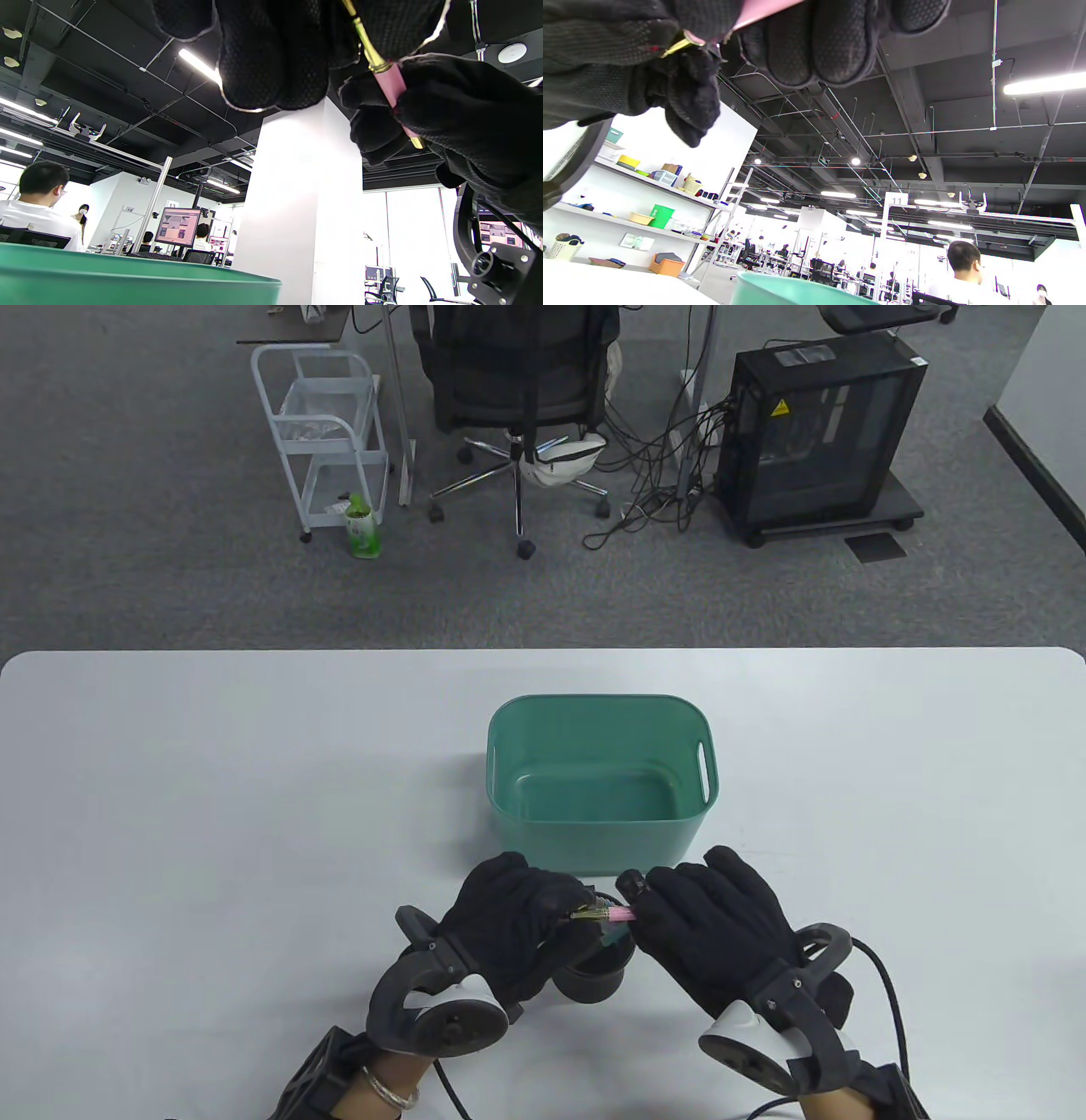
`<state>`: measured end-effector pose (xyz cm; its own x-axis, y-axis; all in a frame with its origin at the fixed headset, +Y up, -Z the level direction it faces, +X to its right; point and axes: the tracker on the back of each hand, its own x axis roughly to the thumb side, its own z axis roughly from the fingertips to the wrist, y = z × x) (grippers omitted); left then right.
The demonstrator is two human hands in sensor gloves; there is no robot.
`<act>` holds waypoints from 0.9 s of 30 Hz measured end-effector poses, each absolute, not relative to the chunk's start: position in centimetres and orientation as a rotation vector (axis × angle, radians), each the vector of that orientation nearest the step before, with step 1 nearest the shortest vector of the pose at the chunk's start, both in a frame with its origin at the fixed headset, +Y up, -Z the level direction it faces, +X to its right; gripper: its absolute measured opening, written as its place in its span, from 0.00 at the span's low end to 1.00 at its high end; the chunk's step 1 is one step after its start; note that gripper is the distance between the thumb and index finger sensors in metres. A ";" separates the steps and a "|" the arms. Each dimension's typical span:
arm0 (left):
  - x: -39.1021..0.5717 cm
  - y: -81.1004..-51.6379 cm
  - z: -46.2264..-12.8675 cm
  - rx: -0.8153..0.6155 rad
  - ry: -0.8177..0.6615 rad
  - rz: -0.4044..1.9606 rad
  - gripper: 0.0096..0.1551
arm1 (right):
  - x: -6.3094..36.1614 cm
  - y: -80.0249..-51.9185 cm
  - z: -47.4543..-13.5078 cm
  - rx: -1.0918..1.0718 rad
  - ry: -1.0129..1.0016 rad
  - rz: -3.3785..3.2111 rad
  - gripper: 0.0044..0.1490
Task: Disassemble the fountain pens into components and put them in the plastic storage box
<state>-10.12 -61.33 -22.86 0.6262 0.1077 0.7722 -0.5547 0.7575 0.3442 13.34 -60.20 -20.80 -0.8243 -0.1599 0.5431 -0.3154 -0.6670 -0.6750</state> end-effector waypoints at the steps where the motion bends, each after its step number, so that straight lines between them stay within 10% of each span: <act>1: -10.1 -61.3 -22.9 0.606 -0.812 0.409 0.24 | 13.3 -60.2 -20.8 0.896 -1.240 2.642 0.28; 27: -10.5 -61.3 -23.0 0.620 -0.816 0.453 0.32 | 13.2 -60.3 -20.6 0.902 -1.252 2.625 0.28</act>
<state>-10.49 -61.31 -23.04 0.6084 0.1363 0.7819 -0.5912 0.7350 0.3319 13.25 -60.27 -20.56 -0.8203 -0.1598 0.5492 -0.3260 -0.6583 -0.6785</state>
